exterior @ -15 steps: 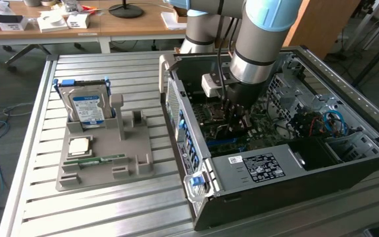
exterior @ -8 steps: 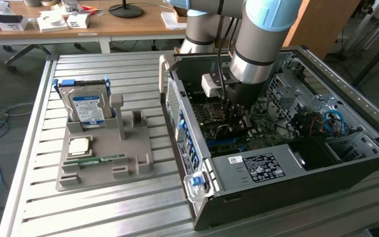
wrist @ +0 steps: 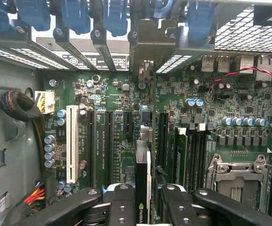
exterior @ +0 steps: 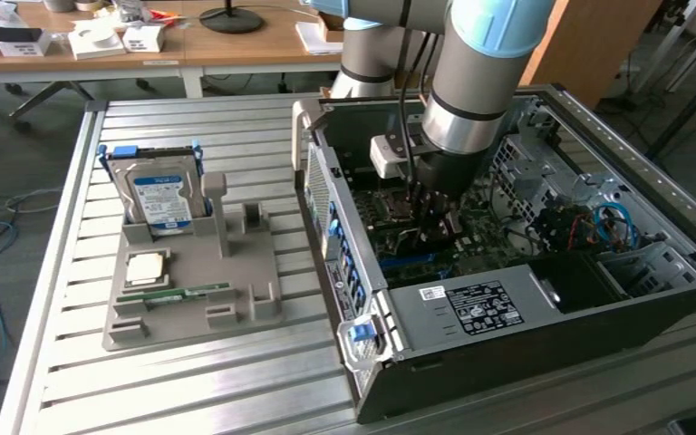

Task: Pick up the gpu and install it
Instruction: 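Insert the gpu into the slot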

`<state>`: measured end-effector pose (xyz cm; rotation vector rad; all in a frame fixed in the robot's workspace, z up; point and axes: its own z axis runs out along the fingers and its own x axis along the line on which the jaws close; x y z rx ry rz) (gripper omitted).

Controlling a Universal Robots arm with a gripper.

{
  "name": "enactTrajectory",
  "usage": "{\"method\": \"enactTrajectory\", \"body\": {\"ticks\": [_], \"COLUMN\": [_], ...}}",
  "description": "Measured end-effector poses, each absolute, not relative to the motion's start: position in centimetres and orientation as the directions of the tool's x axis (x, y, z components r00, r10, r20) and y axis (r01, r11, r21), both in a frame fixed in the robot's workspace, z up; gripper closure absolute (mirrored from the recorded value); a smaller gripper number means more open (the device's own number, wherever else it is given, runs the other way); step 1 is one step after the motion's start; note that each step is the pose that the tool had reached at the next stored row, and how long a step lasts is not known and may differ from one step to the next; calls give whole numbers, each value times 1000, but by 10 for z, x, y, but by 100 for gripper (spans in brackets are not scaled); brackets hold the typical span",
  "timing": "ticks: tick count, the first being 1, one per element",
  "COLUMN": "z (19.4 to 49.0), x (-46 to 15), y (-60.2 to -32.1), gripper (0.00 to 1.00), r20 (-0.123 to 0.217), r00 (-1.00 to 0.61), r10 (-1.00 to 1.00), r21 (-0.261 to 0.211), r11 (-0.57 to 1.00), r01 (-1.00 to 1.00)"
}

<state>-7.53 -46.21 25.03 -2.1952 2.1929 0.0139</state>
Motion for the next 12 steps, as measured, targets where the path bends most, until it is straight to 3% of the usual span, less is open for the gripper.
{"method": "enactTrajectory", "body": {"ticks": [12], "z": [250], "x": [-75], "y": [-462], "gripper": [74], "r20": [-34], "r00": [1], "r10": [-999], "r21": [-21], "r11": [-1], "r01": [-1000]}}
